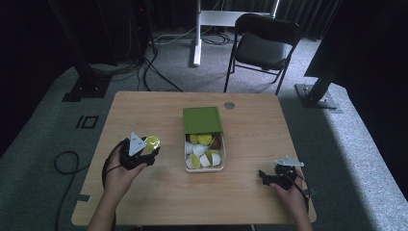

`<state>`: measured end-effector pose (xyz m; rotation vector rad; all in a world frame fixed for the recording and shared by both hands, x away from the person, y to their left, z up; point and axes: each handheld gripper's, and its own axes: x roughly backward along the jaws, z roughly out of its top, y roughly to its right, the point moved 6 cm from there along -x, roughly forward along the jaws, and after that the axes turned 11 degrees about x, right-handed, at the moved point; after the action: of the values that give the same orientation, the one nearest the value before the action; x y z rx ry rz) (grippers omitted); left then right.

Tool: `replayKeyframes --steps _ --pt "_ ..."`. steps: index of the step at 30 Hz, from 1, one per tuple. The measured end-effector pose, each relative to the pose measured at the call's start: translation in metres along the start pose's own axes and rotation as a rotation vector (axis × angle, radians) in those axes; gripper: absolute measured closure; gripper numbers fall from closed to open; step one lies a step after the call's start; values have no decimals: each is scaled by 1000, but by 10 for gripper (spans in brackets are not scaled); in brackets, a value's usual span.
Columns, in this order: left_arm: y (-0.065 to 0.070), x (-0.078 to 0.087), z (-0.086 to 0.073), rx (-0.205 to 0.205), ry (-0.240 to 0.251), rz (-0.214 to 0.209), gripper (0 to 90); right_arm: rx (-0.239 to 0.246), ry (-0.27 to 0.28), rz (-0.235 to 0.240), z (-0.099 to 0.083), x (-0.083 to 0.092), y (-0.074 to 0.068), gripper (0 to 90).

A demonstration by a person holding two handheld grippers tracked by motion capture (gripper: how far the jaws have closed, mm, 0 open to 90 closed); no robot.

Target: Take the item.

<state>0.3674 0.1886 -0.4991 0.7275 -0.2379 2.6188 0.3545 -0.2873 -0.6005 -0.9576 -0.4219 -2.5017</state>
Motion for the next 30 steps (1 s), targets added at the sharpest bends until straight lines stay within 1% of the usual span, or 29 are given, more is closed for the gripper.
replayKeyframes --steps 1,2,3,4,6,8,10,11,12,14,16,19,20,21,22,23,24,26,27,30 --pt "-2 -2 -3 5 -8 8 393 0 1 0 0 0 0 117" --pt "-2 -2 -3 5 -8 8 393 1 0 0 0 0 0 117" --pt "-6 -6 -8 14 -7 31 393 2 0 0 0 0 0 117" --pt "-8 -9 -12 21 -13 41 392 1 0 0 0 0 0 117" --pt "-11 -15 -18 20 -19 65 393 1 0 0 0 0 0 117" --pt "-13 -21 -25 31 -35 70 393 1 0 0 0 0 0 117" --pt "-15 -26 -31 33 -46 83 393 2 0 0 0 0 0 117" --pt "-15 -26 -31 33 -46 83 393 2 0 0 0 0 0 117" --pt "-17 -31 -35 39 -51 92 393 3 0 0 0 0 0 117" --pt "-18 -35 -38 37 -52 112 393 2 0 0 0 0 0 117" --pt "-19 -36 -39 25 -44 145 392 2 0 0 0 0 0 117" --pt "-24 -40 -40 60 -33 159 393 2 0 0 0 0 0 117" --pt "-26 -41 -41 75 -42 157 392 2 1 0 0 0 0 117" --pt "-26 -41 -41 75 -42 157 393 2 1 0 0 0 0 117" --pt "-27 -45 -42 98 -42 146 393 2 0 0 0 0 0 117" --pt "-27 -45 -42 98 -42 146 392 2 0 0 0 0 0 117" --pt "-28 -49 -43 89 -57 155 393 3 1 0 0 0 0 117" --pt "-29 -52 -44 92 -58 150 393 2 1 0 0 0 0 117" --pt "-29 -55 -46 95 -68 150 393 2 1 0 0 0 0 117" --pt "-32 -62 -52 100 -78 158 393 1 0 0 0 0 0 117"
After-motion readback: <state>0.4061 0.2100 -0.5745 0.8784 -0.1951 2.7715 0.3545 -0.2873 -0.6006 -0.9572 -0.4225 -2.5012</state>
